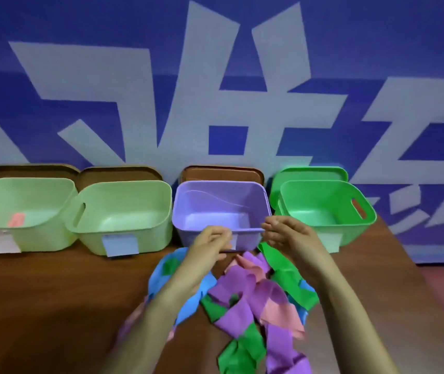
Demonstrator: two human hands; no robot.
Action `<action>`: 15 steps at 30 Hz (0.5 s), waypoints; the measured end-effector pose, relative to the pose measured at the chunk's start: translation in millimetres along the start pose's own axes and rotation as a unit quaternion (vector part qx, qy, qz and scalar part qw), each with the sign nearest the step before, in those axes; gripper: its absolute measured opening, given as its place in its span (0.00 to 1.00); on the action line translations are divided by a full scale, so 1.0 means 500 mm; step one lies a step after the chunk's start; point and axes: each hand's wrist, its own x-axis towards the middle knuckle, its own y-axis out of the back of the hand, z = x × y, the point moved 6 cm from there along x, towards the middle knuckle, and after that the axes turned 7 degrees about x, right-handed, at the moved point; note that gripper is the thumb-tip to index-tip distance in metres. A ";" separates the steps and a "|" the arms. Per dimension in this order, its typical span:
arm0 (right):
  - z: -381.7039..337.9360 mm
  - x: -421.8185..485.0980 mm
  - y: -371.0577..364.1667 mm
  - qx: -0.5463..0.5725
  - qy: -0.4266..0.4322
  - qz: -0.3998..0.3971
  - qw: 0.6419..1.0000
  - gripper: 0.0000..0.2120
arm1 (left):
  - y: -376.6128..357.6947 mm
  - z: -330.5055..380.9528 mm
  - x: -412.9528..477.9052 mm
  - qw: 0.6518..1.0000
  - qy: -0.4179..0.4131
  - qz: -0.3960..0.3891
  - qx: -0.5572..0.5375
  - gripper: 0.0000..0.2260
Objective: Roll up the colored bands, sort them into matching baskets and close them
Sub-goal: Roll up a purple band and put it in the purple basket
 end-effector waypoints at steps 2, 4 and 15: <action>0.050 -0.017 0.059 -0.043 -0.014 0.013 0.999 0.04 | -0.047 -0.080 -0.005 0.999 0.015 -0.010 0.037 0.04; 0.104 -0.024 0.100 -0.106 -0.011 0.009 0.994 0.04 | -0.070 -0.160 0.001 0.994 0.005 0.005 0.113 0.06; 0.411 -0.018 0.064 -0.533 0.219 -0.102 0.811 0.30 | -0.046 -0.351 0.020 0.877 -0.186 0.163 0.412 0.21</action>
